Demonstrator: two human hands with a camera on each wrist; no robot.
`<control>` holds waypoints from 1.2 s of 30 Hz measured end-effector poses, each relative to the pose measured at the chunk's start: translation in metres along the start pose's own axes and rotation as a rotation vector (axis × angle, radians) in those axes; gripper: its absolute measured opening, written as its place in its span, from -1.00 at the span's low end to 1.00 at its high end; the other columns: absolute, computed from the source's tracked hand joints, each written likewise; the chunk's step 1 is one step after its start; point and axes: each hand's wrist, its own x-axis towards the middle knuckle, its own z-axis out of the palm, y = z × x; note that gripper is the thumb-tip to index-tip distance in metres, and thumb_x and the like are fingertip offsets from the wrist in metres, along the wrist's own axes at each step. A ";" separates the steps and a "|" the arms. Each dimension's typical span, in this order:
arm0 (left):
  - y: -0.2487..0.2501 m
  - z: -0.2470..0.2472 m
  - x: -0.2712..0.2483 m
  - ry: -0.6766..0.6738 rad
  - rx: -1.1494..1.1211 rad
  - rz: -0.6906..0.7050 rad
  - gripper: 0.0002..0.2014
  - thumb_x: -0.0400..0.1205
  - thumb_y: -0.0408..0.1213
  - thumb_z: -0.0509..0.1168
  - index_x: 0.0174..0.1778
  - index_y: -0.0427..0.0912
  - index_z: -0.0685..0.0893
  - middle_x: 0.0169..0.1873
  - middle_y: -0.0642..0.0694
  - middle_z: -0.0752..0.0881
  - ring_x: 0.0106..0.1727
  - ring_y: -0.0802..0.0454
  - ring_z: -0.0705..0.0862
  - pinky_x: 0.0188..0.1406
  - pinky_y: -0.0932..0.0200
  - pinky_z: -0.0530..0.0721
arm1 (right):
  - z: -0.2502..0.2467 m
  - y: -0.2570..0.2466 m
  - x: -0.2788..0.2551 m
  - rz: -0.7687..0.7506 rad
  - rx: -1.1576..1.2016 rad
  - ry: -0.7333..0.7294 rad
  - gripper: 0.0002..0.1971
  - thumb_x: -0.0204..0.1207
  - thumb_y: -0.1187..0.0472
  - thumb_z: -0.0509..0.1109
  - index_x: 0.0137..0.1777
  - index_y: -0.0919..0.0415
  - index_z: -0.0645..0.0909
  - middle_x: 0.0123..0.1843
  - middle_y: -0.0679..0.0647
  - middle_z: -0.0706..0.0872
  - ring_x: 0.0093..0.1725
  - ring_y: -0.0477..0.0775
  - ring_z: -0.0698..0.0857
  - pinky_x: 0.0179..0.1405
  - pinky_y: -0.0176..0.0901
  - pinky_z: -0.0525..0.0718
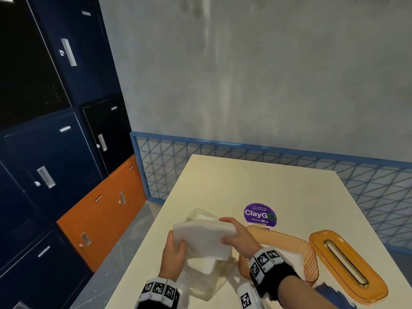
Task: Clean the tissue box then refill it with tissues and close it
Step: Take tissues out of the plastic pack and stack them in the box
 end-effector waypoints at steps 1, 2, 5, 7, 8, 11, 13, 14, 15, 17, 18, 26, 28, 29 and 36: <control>0.002 0.000 -0.001 0.012 0.002 0.011 -0.73 0.68 -0.51 0.12 0.20 -0.09 0.40 -0.03 -0.01 0.60 0.13 -0.10 0.58 0.10 0.13 0.47 | 0.000 -0.001 0.000 -0.010 -0.006 0.017 -0.50 0.38 0.55 0.35 0.24 0.08 0.48 0.14 0.11 0.62 0.12 0.10 0.62 -0.07 -0.33 0.61; 0.004 0.000 -0.001 0.024 -0.003 0.014 -0.75 0.68 -0.50 0.12 0.19 -0.09 0.40 -0.04 0.03 0.60 0.12 -0.08 0.57 0.10 0.14 0.46 | 0.000 -0.003 0.000 -0.021 0.016 0.038 -0.56 0.40 0.54 0.35 0.18 0.08 0.50 0.10 0.09 0.65 0.11 0.09 0.63 -0.06 -0.31 0.61; 0.012 0.000 0.002 0.067 -0.025 -0.038 -0.80 0.69 -0.48 0.10 0.19 -0.20 0.46 0.02 -0.12 0.63 0.11 -0.11 0.58 0.08 0.12 0.49 | -0.001 -0.009 -0.002 0.013 0.205 0.116 -0.71 0.48 0.46 0.38 0.14 0.15 0.56 0.03 0.03 0.72 0.05 0.02 0.69 -0.04 -0.26 0.67; 0.018 0.000 0.005 0.064 0.004 -0.098 -0.78 0.69 -0.43 0.10 0.24 -0.31 0.48 0.09 -0.23 0.62 0.13 -0.16 0.59 0.09 0.07 0.54 | -0.004 -0.010 -0.003 0.082 0.261 0.122 -0.76 0.56 0.33 0.36 0.22 0.26 0.60 0.07 0.06 0.76 0.07 0.06 0.74 0.07 -0.08 0.73; 0.023 -0.001 0.006 0.043 0.017 -0.117 -0.79 0.69 -0.41 0.10 0.21 -0.31 0.51 0.07 -0.22 0.63 0.11 -0.16 0.59 0.06 0.07 0.57 | -0.007 -0.012 -0.005 0.112 0.258 0.106 -0.74 0.60 0.26 0.32 0.26 0.29 0.60 0.10 0.10 0.78 0.11 0.12 0.75 0.17 0.04 0.72; 0.043 -0.008 0.007 -0.028 -0.059 -0.178 -0.90 0.67 -0.31 0.15 -0.09 -0.22 0.54 -0.14 -0.16 0.60 -0.11 -0.06 0.56 -0.31 0.14 0.51 | -0.022 -0.022 -0.012 0.201 0.264 0.001 -0.72 0.68 0.13 0.17 0.21 0.21 0.64 0.16 0.13 0.77 0.18 0.16 0.73 0.34 0.19 0.61; 0.056 -0.008 0.005 -0.137 -0.260 -0.280 -0.88 0.68 -0.24 0.19 -0.04 -0.21 0.55 -0.06 -0.10 0.60 -0.04 0.00 0.57 -0.22 0.00 0.71 | -0.033 -0.027 -0.017 0.249 0.349 -0.041 -0.73 0.72 0.11 0.08 0.13 0.12 0.62 0.14 0.09 0.76 0.14 0.11 0.73 0.21 0.12 0.67; 0.061 -0.006 0.003 -0.210 -0.364 -0.337 -0.85 0.68 -0.22 0.21 0.07 -0.20 0.57 0.04 -0.06 0.60 0.06 0.02 0.58 -0.14 -0.11 0.77 | -0.037 -0.031 -0.020 0.281 0.399 -0.057 -0.73 0.74 0.11 0.05 0.15 0.11 0.58 0.14 0.09 0.74 0.10 0.09 0.72 0.06 0.03 0.70; 0.066 -0.003 0.001 -0.276 -0.418 -0.376 -0.81 0.68 -0.21 0.22 0.18 -0.15 0.56 0.12 -0.05 0.61 0.15 0.00 0.59 -0.12 -0.16 0.79 | -0.040 -0.033 -0.024 0.312 0.417 -0.065 -0.73 0.74 0.09 0.04 0.20 0.11 0.54 0.14 0.09 0.73 0.08 0.07 0.71 -0.08 -0.05 0.69; 0.070 0.005 -0.002 -0.354 -0.398 -0.401 -0.76 0.69 -0.22 0.21 0.28 -0.05 0.52 0.20 -0.10 0.65 0.21 -0.10 0.64 -0.21 -0.08 0.81 | -0.047 -0.035 -0.030 0.347 0.398 -0.062 -0.71 0.73 0.05 0.06 0.27 0.14 0.51 0.11 0.11 0.73 0.04 0.08 0.71 -0.17 -0.12 0.64; 0.071 0.011 -0.001 -0.363 -0.383 -0.405 -0.74 0.70 -0.23 0.19 0.32 -0.03 0.50 0.23 -0.12 0.65 0.21 -0.13 0.64 -0.24 -0.05 0.81 | -0.054 -0.034 -0.035 0.346 0.407 -0.043 -0.72 0.73 0.07 0.07 0.25 0.16 0.52 0.08 0.12 0.73 0.01 0.09 0.71 -0.15 -0.10 0.64; 0.074 0.050 0.001 -0.453 -0.440 -0.496 -0.72 0.72 -0.26 0.15 0.36 -0.06 0.44 0.12 -0.05 0.66 0.08 -0.05 0.66 -0.34 0.08 0.81 | -0.083 -0.034 -0.070 0.309 0.302 -0.049 -0.73 0.61 0.40 0.19 0.07 -0.01 0.55 0.06 0.05 0.69 0.03 0.03 0.64 -0.19 -0.10 0.73; 0.074 0.057 0.003 -0.448 -0.419 -0.470 -0.74 0.73 -0.25 0.13 0.35 -0.06 0.44 0.10 -0.04 0.66 0.04 0.00 0.65 -0.42 0.17 0.78 | -0.090 -0.033 -0.076 0.311 0.307 0.057 -0.75 0.62 0.38 0.16 0.03 -0.02 0.53 0.06 0.03 0.67 0.02 0.00 0.62 -0.20 -0.14 0.72; 0.075 0.062 0.003 -0.446 -0.384 -0.452 -0.75 0.74 -0.24 0.12 0.34 -0.07 0.44 0.08 -0.06 0.66 0.00 0.00 0.65 -0.48 0.22 0.74 | -0.092 -0.031 -0.077 0.323 0.292 0.104 -0.77 0.63 0.36 0.15 0.00 0.00 0.52 0.04 0.04 0.66 0.00 -0.01 0.61 -0.19 -0.14 0.71; 0.069 0.122 0.016 -0.301 0.374 -0.081 -0.77 0.68 -0.24 0.16 0.09 -0.36 0.53 0.08 -0.33 0.66 -0.02 -0.20 0.61 -0.19 0.05 0.57 | -0.108 0.011 -0.075 0.427 -0.003 0.459 -0.83 0.60 0.32 0.20 0.15 0.29 0.51 -0.01 0.20 0.61 -0.27 0.06 0.60 -0.64 -0.24 0.60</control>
